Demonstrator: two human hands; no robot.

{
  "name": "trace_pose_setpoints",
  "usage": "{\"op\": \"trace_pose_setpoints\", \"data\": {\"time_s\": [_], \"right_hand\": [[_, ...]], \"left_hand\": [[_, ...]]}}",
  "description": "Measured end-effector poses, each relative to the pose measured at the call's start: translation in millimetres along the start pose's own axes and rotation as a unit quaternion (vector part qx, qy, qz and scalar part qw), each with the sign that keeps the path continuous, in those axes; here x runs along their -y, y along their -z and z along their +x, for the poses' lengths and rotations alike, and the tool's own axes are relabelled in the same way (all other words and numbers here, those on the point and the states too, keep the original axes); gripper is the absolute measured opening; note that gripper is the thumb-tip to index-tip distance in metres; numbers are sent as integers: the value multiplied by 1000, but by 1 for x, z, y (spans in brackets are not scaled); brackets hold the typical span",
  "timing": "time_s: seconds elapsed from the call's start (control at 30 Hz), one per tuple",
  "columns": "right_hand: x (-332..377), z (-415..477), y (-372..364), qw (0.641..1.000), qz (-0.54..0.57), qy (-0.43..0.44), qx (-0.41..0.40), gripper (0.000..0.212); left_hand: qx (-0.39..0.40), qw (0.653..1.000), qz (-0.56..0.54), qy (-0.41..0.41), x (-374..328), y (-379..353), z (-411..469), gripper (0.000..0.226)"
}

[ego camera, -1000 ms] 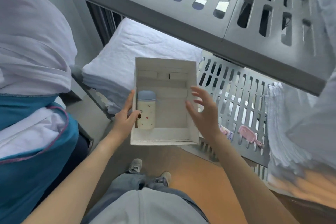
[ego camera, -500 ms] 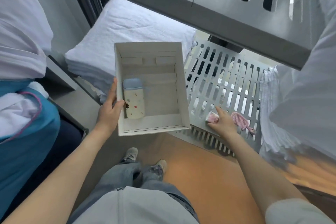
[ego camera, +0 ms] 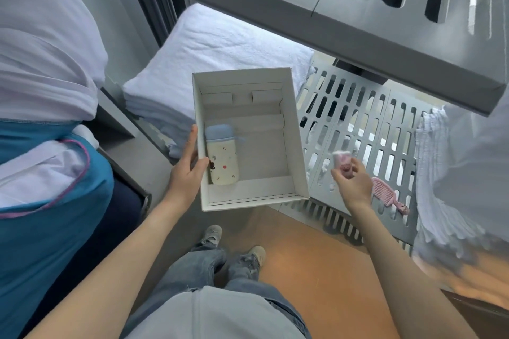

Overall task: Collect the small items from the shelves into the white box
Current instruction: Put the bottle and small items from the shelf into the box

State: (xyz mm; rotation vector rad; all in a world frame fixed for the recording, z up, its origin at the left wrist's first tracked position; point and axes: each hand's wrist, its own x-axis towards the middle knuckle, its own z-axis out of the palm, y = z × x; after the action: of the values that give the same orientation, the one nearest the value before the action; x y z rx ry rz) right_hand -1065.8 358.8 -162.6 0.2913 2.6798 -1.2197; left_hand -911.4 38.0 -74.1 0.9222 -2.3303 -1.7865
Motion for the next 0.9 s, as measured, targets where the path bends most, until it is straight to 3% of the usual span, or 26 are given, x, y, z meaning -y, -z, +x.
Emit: {"op": "trace_pose_setpoints", "data": {"time_s": [0.1, 0.2, 0.27, 0.33, 0.43, 0.5, 0.6, 0.7, 0.8, 0.9], "right_hand": [[76, -28, 18, 988, 117, 85, -59, 52], [137, -63, 18, 965, 164, 196, -48, 49], [157, -77, -1, 956, 143, 255, 4, 51], [163, -82, -32, 953, 48, 292, 59, 52], [159, -83, -72, 942, -124, 298, 95, 58], [155, -84, -82, 935, -169, 287, 120, 68], [153, -88, -70, 931, -140, 321, 105, 72], [142, -86, -39, 933, -73, 351, 27, 64], [110, -73, -8, 948, -40, 312, -44, 56], [68, -60, 18, 972, -30, 226, -53, 56]], "left_hand": [[5, 1000, -15, 3, 0, 2, 1, 68], [12, 1000, -22, -3, -1, 3, 1, 68], [16, 999, -32, -10, -1, 3, 1, 68], [20, 999, -39, -15, 1, 3, 2, 68], [23, 998, -50, -24, 5, 5, 4, 69], [23, 998, -50, -29, 5, 6, 4, 70], [27, 997, -59, -36, 4, 5, 5, 70], [24, 997, -70, -35, 4, 2, 5, 71], [20, 996, -75, -42, 4, -6, 4, 71], [18, 996, -69, -44, 4, -18, 0, 72]]}}
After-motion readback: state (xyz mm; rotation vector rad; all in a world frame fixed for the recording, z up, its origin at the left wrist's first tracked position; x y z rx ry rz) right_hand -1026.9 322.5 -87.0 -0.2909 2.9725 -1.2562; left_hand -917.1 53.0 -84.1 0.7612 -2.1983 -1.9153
